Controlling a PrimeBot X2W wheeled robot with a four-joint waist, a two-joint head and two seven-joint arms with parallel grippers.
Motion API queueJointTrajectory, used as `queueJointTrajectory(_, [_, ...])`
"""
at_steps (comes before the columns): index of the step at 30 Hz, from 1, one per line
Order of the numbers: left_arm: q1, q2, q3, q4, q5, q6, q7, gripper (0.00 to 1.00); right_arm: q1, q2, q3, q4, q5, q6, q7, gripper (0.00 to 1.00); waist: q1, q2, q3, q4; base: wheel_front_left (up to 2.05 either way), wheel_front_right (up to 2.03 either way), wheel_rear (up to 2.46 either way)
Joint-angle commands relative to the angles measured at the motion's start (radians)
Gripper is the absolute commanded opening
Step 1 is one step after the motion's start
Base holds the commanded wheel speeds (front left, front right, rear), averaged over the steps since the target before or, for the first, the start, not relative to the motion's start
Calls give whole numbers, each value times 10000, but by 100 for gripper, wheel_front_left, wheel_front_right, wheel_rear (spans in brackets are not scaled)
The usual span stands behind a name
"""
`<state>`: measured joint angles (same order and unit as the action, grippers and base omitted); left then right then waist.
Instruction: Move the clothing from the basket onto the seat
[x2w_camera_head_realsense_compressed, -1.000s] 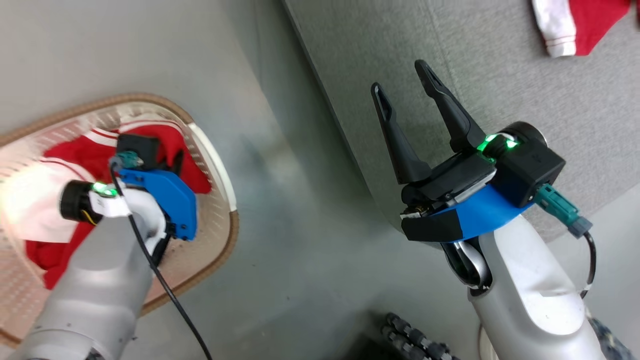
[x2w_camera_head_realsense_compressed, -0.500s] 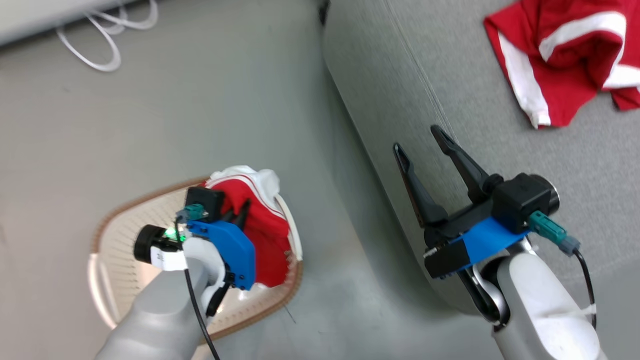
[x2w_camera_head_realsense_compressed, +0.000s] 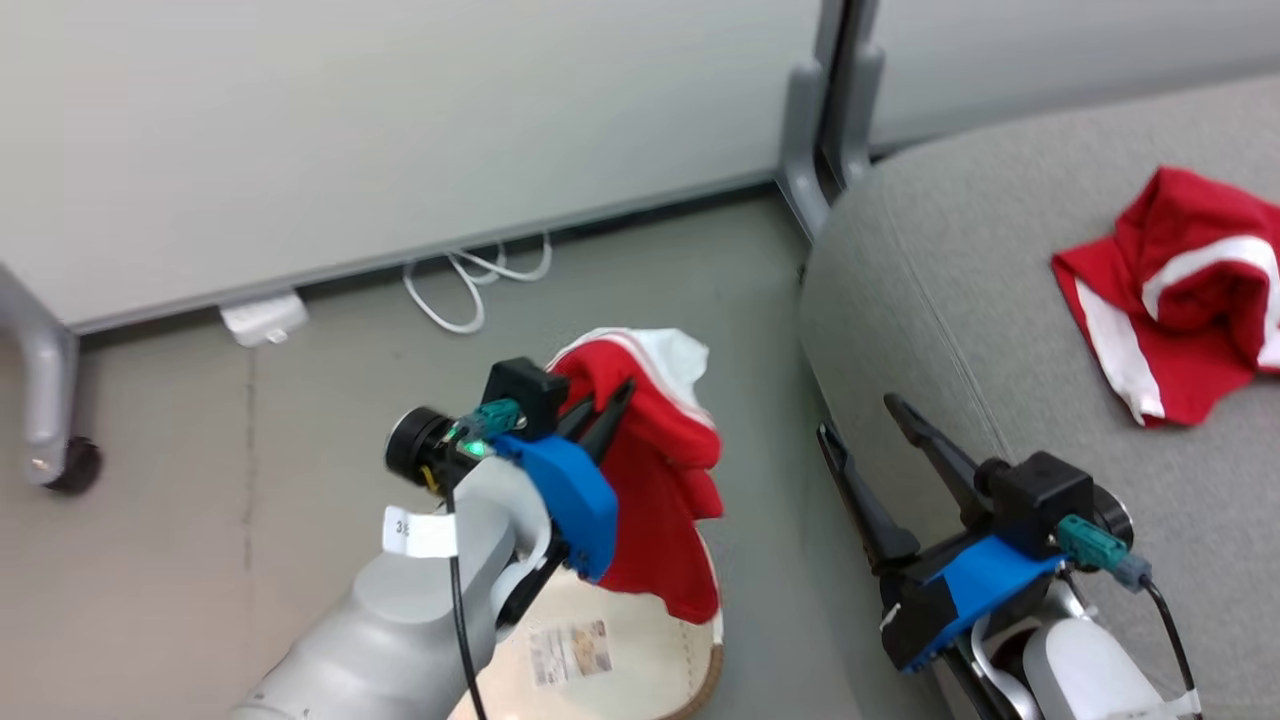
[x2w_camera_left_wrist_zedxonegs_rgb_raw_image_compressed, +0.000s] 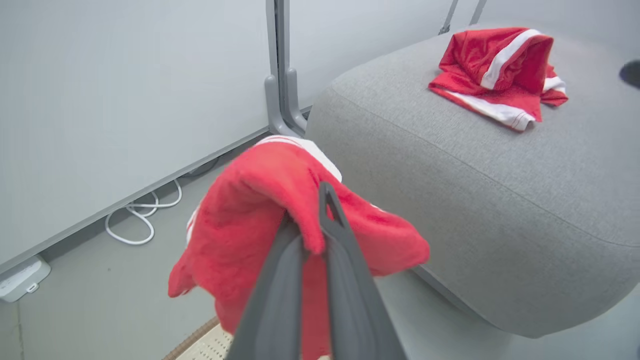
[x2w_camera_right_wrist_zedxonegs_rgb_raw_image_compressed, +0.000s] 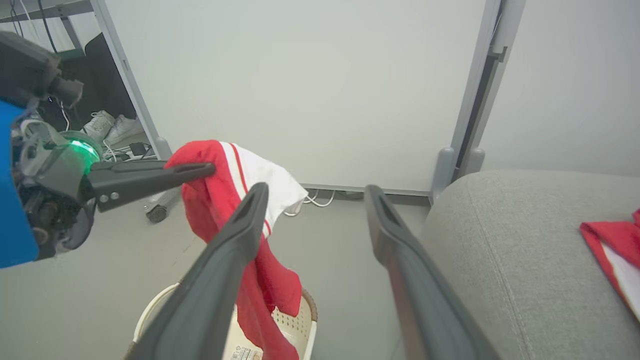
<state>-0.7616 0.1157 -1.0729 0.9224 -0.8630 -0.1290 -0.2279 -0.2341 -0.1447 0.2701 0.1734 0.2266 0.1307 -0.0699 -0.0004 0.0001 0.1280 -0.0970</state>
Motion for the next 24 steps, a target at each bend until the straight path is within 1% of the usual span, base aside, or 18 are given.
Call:
queueJointTrajectory(1, [-346,-115,-156,-205,-135,-20,-105,0,348,-68,-38,-94,49,1,149,100,4,-1,-866,723,0,0,0])
queueJointTrajectory(5, [-834,-302,-381,-512,-367,-20,-165,0,671,-81,-33,-142,121,1,334,100,4,-1,-1184,893,0,0,0])
queueJointTrajectory(15, [-1892,-551,-784,-961,-710,-20,-268,0,817,-31,106,-225,195,1,565,100,4,-1,-1490,919,0,0,0])
queueJointTrajectory(24, [-2084,-635,-1159,-932,-1041,-20,-320,0,795,-81,259,-218,280,1,635,100,4,-1,-1525,787,0,0,0])
